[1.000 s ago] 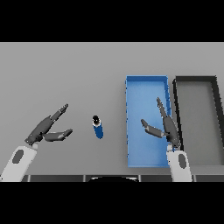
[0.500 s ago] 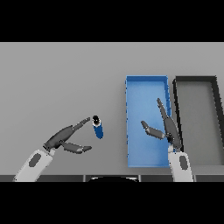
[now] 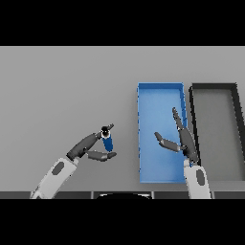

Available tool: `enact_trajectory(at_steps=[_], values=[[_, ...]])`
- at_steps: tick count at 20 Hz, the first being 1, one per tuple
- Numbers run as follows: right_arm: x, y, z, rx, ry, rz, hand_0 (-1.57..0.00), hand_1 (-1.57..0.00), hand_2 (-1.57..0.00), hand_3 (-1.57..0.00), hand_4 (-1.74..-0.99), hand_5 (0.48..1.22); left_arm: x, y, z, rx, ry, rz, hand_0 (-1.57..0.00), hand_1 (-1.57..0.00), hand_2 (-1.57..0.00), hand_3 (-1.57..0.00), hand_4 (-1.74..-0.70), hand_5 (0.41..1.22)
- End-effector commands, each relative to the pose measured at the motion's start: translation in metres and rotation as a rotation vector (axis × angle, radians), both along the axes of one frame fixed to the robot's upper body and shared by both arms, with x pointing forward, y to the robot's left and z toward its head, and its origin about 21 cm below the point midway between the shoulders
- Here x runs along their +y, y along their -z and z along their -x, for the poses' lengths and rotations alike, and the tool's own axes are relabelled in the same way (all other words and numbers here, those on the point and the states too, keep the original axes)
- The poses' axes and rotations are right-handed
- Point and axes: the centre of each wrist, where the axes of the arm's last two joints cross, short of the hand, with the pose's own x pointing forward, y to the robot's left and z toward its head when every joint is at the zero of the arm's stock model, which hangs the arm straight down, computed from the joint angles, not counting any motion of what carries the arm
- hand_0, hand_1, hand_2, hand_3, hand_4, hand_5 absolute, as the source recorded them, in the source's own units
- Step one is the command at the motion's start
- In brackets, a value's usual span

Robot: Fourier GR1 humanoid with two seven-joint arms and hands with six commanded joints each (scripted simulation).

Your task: Pick up the blue pipe and place it into the blue bin.

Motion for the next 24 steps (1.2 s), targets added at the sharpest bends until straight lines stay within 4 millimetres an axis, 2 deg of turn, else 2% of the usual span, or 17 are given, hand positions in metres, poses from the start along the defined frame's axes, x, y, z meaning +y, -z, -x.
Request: enact_trajectory(at_steps=[1,5,7,9,10,11,12,14,16,17,19,22,24], values=[[-0.003,0.0,0.002,-0.006,0.006,-0.006,0.0,0.0,0.0,0.0,-1.202,0.549,-0.001,0.006,0.0,-0.001,-0.003,0.006,0.0,0.0,0.0,0.0,-1.14,0.497],[-0.002,0.0,0.005,-0.002,0.005,0.001,0.0,0.0,0.0,0.0,-1.195,0.548,-0.015,0.016,-0.005,-0.039,-0.008,0.017,0.0,0.0,-0.02,0.0,-1.1,0.517],[-0.003,0.0,0.005,0.004,0.004,0.003,0.0,0.0,0.0,0.0,-1.188,0.55,-0.02,0.018,-0.009,-0.019,0.001,0.079,0.0,0.0,-0.09,-0.04,-1.14,0.567],[-0.005,0.0,0.003,-0.001,0.008,0.012,0.0,0.0,0.0,0.0,-1.188,0.556,-0.026,0.02,-0.009,0.024,-0.001,0.134,0.0,-0.12,-0.27,-0.2,-1.22,0.635],[-0.004,-0.001,0.004,-0.012,0.003,-0.005,0.0,0.0,0.0,0.0,-1.196,0.56,-0.028,0.02,-0.01,0.039,-0.003,0.156,-0.04,-0.25,-0.42,-0.35,-1.27,0.675],[-0.002,0.001,0.005,-0.003,0.006,0.0,0.0,0.0,0.0,0.0,-1.192,0.56,-0.03,0.019,-0.01,0.049,0.0,0.18,-0.18,-0.41,-0.58,-0.59,-1.3,0.784],[-0.002,0.001,0.003,0.004,0.007,0.007,0.0,0.0,0.0,0.0,-1.191,0.561,-0.034,0.02,-0.01,0.061,-0.006,0.198,-0.42,-0.64,-0.78,-0.78,-1.38,0.872],[-0.002,0.002,0.004,-0.003,0.009,0.008,0.0,0.0,0.0,0.0,-1.184,0.562,-0.038,0.02,-0.007,0.035,-0.005,0.208,-0.83,-0.98,-1.06,-1.02,-1.5,0.997],[-0.004,0.0,0.003,-0.005,0.013,0.014,0.0,0.0,0.0,0.0,-1.179,0.561,-0.046,0.021,-0.002,0.025,0.01,0.223,-1.1,-1.19,-1.25,-1.2,-1.59,1.078],[-0.002,-0.001,0.002,-0.003,0.007,0.015,0.0,0.0,0.0,0.0,-1.178,0.561,-0.045,0.021,-0.002,0.022,0.017,0.218,-1.19,-1.27,-1.31,-1.26,-1.62,1.106],[-0.004,0.001,0.001,0.007,0.014,0.016,0.0,0.0,0.0,0.0,-1.176,0.559,-0.045,0.019,0.0,0.006,0.014,0.205,-1.33,-1.38,-1.4,-1.37,-1.56,1.148],[0.0,0.002,0.003,0.01,0.008,0.013,0.0,0.0,0.0,0.0,-1.171,0.558,-0.053,0.019,0.003,-0.038,0.027,0.206,-1.45,-1.47,-1.49,-1.47,-1.51,1.183],[0.0,0.002,0.003,0.006,0.015,0.025,0.0,0.0,0.0,0.0,-1.16,0.554,-0.055,0.01,0.004,-0.076,0.035,0.247,-1.49,-1.51,-1.52,-1.51,-1.49,1.197]])
